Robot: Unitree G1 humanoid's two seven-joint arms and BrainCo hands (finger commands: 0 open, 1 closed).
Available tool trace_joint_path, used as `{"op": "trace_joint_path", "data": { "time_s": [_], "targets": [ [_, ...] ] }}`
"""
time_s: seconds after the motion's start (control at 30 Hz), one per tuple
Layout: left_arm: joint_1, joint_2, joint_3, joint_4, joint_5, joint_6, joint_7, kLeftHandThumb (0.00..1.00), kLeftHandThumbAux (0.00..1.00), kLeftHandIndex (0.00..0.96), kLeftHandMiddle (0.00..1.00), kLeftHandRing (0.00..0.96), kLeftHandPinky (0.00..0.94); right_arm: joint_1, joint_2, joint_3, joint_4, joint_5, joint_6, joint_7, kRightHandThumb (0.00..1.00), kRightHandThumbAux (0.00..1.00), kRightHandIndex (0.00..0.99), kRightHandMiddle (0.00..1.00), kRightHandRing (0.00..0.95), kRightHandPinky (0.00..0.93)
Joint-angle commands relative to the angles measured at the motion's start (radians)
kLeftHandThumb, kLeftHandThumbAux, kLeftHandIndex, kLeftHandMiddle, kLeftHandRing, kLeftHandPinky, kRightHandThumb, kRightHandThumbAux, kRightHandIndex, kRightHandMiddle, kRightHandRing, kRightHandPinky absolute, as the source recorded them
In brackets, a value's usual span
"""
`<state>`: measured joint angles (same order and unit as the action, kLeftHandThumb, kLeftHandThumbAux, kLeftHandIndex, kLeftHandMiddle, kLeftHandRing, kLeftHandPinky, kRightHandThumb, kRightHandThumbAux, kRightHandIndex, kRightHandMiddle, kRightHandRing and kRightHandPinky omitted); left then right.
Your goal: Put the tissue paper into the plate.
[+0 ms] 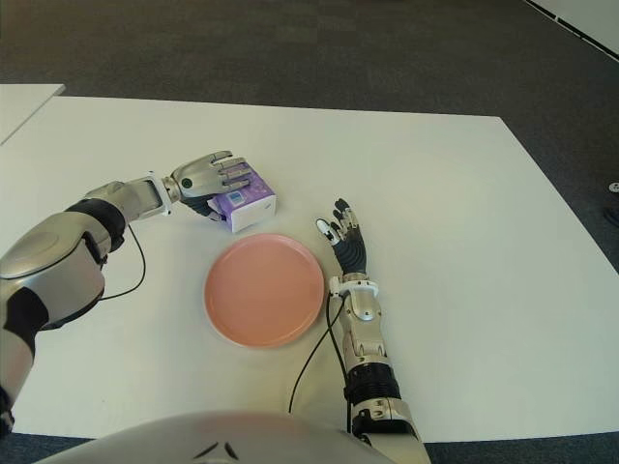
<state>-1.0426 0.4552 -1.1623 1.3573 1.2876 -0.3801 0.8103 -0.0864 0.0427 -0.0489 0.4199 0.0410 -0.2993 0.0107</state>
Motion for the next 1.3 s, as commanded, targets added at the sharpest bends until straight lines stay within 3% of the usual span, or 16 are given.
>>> {"op": "trace_joint_path", "data": {
  "time_s": [0.03, 0.4, 1.3],
  "targets": [
    [0.094, -0.033, -0.003, 0.015, -0.005, -0.010, -0.068, 0.491, 0.195, 0.000, 0.000, 0.000, 0.000, 0.091, -0.003, -0.008, 0.066, 0.005, 0.082, -0.001, 0.507, 0.523, 0.007, 0.001, 0.000, 0.021],
    [0.161, -0.063, 0.032, 0.034, -0.069, 0.019, -0.150, 0.517, 0.198, 0.000, 0.000, 0.000, 0.000, 0.110, -0.015, -0.011, 0.052, 0.006, 0.087, 0.009, 0.496, 0.524, 0.000, 0.000, 0.000, 0.021],
    [0.152, -0.041, 0.003, 0.034, -0.078, 0.007, -0.171, 0.516, 0.200, 0.000, 0.000, 0.000, 0.000, 0.134, -0.019, -0.006, 0.015, 0.006, 0.111, 0.017, 0.491, 0.547, 0.000, 0.000, 0.000, 0.024]
  ]
}}
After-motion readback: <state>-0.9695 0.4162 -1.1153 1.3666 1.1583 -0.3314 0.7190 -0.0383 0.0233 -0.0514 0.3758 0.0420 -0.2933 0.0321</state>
